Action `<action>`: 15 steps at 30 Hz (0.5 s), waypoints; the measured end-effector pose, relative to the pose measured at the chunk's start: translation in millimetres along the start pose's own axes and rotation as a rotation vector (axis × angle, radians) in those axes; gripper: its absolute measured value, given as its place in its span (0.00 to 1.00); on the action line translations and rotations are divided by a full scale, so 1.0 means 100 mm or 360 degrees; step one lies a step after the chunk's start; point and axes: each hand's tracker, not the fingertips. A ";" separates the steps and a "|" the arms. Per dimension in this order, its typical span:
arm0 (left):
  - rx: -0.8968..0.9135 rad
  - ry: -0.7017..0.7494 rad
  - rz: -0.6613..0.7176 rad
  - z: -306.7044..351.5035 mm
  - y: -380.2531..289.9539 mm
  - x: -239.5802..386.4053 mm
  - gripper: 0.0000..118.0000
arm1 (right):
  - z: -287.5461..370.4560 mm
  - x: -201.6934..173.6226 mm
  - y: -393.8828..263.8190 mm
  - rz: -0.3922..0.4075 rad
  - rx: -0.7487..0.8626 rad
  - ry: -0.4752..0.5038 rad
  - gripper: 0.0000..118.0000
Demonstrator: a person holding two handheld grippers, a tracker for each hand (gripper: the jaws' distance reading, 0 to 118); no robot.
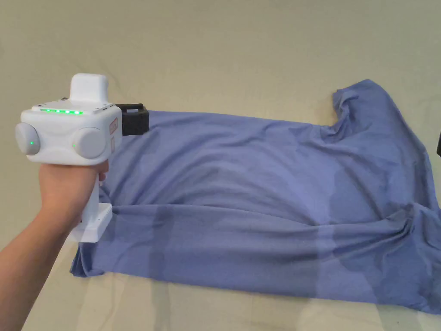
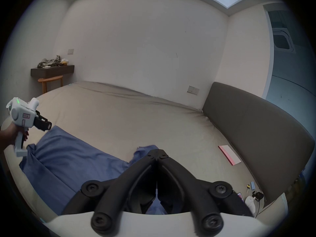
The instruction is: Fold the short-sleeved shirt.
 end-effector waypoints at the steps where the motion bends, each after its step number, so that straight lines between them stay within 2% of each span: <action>1: -0.0077 0.0030 -0.0029 -0.16 0.03 -0.02 0.95 | -0.04 0.03 -0.03 0.0011 -0.0021 -0.0012 0.02; 4: -0.0186 0.0030 -0.0003 -0.60 0.12 -0.14 0.95 | -0.20 0.11 -0.14 0.0040 -0.0096 -0.0062 0.02; 7: -0.0283 0.0008 0.0083 -0.87 0.14 -0.18 0.93 | -0.30 0.19 -0.23 0.0012 -0.0163 -0.0061 0.02; 8: -0.0309 -0.0002 0.0110 -0.91 0.14 -0.23 0.89 | -0.32 0.20 -0.26 0.0012 -0.0175 -0.0067 0.02; 9: -0.0366 -0.0021 0.0115 -0.95 0.12 -0.22 0.79 | -0.34 0.21 -0.28 0.0016 -0.0188 -0.0072 0.02; 10: -0.0390 -0.0103 0.0135 -0.95 0.09 -0.20 0.75 | -0.35 0.23 -0.30 0.0016 -0.0196 -0.0076 0.02; 11: -0.0324 -0.0078 0.0170 -0.89 0.09 -0.18 0.71 | -0.36 0.24 -0.31 0.0012 -0.0206 -0.0079 0.02; 14: -0.0302 -0.0155 0.0051 -0.77 0.14 -0.12 0.35 | -0.42 0.28 -0.32 -0.0023 -0.0238 -0.0068 0.02; 15: -0.0290 -0.0126 -0.0030 -0.72 0.16 -0.06 0.05 | -0.44 0.29 -0.31 -0.0034 -0.0246 -0.0062 0.02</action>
